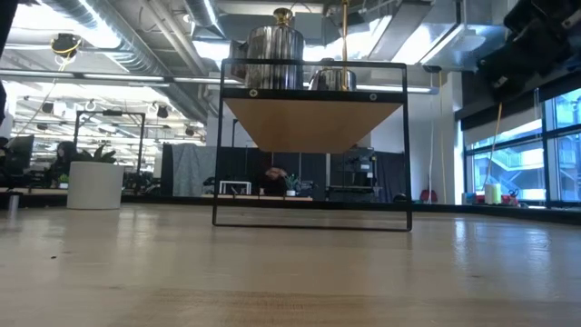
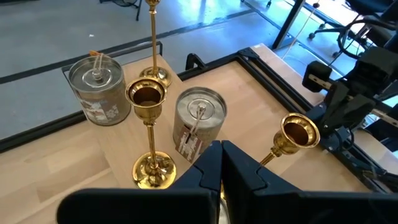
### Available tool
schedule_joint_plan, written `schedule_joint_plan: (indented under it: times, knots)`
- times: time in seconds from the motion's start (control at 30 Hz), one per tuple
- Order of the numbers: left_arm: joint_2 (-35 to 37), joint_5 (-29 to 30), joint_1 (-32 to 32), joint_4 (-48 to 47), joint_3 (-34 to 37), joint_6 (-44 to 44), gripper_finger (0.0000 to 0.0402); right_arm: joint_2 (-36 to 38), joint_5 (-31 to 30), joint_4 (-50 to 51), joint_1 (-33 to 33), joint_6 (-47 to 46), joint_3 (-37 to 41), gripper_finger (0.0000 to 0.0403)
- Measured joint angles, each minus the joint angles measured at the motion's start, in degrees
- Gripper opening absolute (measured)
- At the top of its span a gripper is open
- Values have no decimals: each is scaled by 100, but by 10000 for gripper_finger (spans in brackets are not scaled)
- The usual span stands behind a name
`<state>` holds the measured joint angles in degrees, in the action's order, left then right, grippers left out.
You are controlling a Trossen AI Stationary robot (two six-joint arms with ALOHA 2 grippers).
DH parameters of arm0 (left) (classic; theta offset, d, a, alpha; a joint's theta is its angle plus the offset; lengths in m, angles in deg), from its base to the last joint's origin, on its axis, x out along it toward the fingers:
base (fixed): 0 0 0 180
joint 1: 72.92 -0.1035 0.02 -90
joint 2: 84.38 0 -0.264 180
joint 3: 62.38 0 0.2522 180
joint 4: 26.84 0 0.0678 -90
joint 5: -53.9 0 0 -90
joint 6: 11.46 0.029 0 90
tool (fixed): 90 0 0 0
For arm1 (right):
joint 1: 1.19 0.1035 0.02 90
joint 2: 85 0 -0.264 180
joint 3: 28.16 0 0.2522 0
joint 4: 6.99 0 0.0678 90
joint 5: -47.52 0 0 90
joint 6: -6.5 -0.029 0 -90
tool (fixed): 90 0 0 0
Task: Pick & Place candle stick holders
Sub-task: Return to Home Position
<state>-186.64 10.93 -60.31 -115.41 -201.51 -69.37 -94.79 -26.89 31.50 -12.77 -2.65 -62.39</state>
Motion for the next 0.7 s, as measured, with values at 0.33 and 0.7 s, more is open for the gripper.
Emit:
schedule_joint_plan:
  times: [0.33,0.7]
  knots:
    - [0,19,-88,2,0,82,2,960,-544,106,0,-624,232,0]
    - [0,-11,-88,4,0,105,2,982,-749,-599,0,-1214,925,0]
